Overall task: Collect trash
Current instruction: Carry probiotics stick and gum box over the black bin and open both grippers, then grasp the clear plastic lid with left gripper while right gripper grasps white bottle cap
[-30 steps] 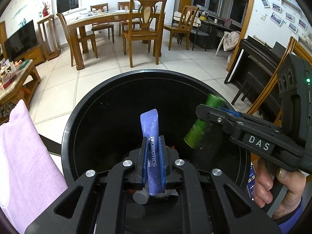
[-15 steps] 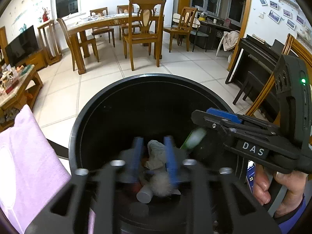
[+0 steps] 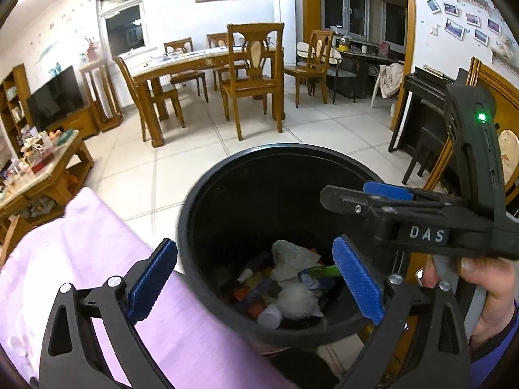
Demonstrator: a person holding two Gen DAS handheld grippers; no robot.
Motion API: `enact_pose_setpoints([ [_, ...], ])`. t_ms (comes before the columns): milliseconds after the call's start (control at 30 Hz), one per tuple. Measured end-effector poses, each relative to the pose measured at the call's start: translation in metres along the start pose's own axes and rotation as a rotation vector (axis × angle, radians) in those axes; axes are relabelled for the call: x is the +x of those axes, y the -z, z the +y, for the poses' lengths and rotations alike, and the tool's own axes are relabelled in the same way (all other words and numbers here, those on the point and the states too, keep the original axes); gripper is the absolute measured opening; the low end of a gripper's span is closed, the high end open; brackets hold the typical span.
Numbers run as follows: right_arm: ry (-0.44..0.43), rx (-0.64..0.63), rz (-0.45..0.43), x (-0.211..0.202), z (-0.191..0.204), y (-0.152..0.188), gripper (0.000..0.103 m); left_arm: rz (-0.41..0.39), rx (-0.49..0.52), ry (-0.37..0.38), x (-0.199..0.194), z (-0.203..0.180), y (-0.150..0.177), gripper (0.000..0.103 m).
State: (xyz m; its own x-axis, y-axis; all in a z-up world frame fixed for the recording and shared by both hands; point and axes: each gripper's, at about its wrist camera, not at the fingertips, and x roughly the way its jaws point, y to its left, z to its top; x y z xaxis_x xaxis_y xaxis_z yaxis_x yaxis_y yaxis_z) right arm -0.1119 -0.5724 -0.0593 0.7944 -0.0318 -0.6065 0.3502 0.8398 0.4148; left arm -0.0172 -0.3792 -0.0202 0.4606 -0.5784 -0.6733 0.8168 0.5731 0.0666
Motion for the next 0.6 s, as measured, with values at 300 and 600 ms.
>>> enact_pose_setpoints([
  [300, -0.053, -0.11, 0.024, 0.006, 0.078, 0.003, 0.088, -0.027, -0.095, -0.061, -0.055, 0.066, 0.036, 0.096],
  [600, -0.162, -0.254, 0.088, 0.034, 0.19, 0.025, 0.088, -0.004, -0.294, -0.205, -0.113, 0.171, 0.103, 0.096],
])
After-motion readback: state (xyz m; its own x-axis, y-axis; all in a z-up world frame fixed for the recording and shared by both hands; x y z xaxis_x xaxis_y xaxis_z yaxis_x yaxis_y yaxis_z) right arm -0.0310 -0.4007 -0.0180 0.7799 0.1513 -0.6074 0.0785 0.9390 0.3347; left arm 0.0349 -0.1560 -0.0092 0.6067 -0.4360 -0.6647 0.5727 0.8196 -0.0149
